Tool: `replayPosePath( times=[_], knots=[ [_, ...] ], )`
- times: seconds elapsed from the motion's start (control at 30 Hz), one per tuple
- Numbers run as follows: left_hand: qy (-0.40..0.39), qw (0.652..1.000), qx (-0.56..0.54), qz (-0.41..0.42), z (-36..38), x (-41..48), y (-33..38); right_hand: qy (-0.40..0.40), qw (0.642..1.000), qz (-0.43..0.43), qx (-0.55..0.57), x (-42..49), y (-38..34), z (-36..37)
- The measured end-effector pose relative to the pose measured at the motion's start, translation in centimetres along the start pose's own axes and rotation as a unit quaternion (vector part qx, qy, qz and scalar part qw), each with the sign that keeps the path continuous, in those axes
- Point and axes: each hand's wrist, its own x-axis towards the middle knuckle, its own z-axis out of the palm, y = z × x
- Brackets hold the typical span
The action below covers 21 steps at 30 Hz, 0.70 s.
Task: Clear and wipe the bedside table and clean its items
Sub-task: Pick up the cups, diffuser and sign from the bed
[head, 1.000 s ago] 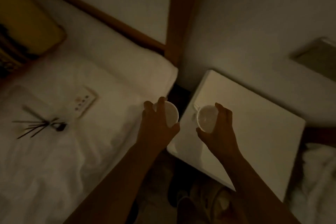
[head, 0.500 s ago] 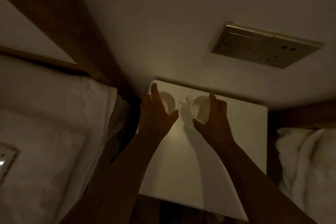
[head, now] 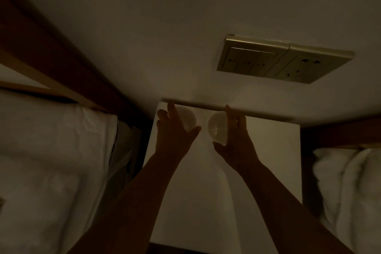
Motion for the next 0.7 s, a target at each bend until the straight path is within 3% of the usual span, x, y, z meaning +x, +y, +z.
replayPosePath(
  times=[0.27, 0.47, 0.6, 0.7],
  knots=[
    [-0.006, 1.0, 0.027, -0.013, -0.5, -0.9, 1.0, 0.008, 0.998, 0.055, 0.041, -2.1, -0.7, -1.1],
    [0.028, 0.999, -0.013, 0.013, -5.4, -5.9, -2.3, 0.06, 0.998, 0.015, 0.003, -6.2, -5.9, -1.2],
    [0.012, 0.996, -0.039, -0.078, -9.8, -10.4, -7.5, 0.001, 0.997, 0.016, 0.07, -9.0, -11.3, 1.3],
    [-0.038, 0.993, -0.046, -0.103, -12.8, -14.0, -12.6, -0.074, 0.993, -0.034, 0.09, -11.1, -16.1, 4.4]
  ],
)
